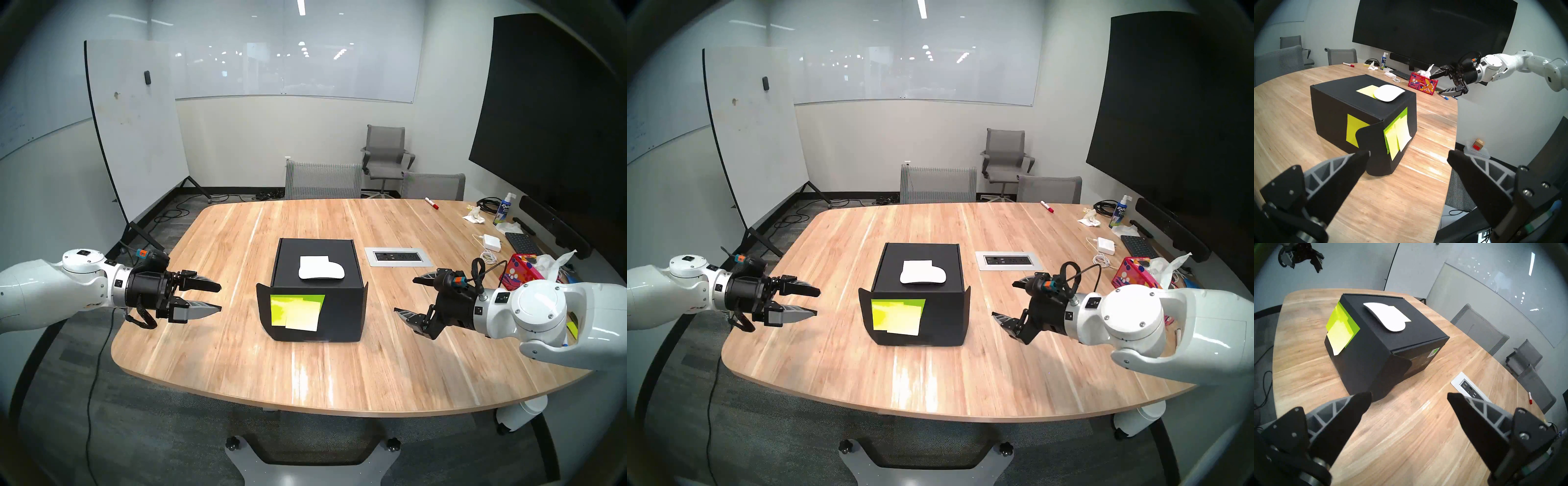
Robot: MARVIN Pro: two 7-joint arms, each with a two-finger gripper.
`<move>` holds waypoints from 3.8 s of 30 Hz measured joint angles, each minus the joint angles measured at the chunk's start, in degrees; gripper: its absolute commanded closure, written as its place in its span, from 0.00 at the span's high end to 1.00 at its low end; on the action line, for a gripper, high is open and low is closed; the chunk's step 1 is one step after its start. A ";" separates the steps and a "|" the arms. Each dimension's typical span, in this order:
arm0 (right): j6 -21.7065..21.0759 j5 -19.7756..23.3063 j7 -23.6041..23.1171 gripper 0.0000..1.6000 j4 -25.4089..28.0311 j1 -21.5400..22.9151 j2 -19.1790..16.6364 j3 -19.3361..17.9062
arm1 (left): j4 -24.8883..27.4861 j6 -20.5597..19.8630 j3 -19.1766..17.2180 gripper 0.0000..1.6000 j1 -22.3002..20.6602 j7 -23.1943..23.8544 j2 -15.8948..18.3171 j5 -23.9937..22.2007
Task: Open the box and place the mouse inside
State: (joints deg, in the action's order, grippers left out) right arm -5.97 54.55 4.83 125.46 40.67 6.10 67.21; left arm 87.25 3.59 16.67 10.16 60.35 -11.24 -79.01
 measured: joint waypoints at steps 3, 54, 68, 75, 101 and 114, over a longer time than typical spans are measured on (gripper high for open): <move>2.88 1.24 -0.73 1.00 -0.58 1.08 -0.01 -0.03 | 0.00 0.01 0.00 1.00 0.00 0.00 0.00 0.00; 20.60 6.72 -25.11 1.00 -12.76 4.48 7.36 2.65 | 0.00 0.01 0.04 1.00 -0.03 0.00 0.00 0.00; 22.24 7.28 -25.62 1.00 -14.05 3.97 8.16 2.07 | 0.00 0.01 0.04 1.00 -0.03 0.00 0.00 0.00; 26.40 9.92 -28.64 1.00 -17.71 1.91 10.02 0.47 | 0.00 0.01 0.05 1.00 -0.03 0.00 0.00 0.00; 35.08 26.22 -44.44 1.00 -34.98 -11.10 24.93 -10.38 | 0.00 0.04 0.08 1.00 -0.04 0.00 0.00 -0.01; 35.71 34.33 -56.18 1.00 -47.60 -19.68 34.17 -16.47 | 0.00 0.05 0.09 1.00 -0.04 0.00 0.00 -0.01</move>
State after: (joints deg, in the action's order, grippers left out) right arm 29.74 88.88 -51.35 77.86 20.99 40.27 50.73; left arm 87.25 3.64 16.76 10.12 60.34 -11.24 -79.02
